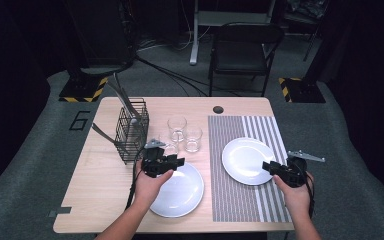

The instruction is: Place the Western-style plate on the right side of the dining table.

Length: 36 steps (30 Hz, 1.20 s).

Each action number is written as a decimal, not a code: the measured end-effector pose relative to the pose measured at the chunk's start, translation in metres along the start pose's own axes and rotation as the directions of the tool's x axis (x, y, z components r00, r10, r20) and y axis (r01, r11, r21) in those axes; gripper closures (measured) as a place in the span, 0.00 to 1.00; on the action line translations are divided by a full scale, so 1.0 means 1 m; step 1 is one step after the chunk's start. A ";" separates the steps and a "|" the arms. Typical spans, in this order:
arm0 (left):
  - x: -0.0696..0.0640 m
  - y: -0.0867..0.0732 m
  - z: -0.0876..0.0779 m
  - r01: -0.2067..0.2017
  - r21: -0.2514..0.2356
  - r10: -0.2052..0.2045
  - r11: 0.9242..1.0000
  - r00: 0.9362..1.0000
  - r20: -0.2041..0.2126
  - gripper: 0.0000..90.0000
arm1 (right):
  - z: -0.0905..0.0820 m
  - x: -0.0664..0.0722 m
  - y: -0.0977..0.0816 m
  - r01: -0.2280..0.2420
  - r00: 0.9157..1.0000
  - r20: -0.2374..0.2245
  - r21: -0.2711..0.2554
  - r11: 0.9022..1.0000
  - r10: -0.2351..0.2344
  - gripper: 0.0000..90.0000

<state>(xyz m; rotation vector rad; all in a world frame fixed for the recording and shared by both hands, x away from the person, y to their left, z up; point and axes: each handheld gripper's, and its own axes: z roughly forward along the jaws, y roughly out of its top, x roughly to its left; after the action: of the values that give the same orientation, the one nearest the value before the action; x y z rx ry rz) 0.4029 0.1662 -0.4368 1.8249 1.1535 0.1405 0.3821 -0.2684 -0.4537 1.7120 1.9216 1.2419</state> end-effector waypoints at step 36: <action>0.032 -0.026 -0.054 0.008 -0.024 -0.009 1.000 0.998 -0.069 0.67 | 0.024 0.041 -0.012 0.141 0.989 -0.049 0.049 0.989 -0.139 0.63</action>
<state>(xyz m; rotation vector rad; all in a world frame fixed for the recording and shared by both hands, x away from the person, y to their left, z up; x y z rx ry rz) 0.3751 0.2289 -0.4380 1.8060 1.2023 0.2129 0.3800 -0.2205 -0.4638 1.5553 2.0787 1.1985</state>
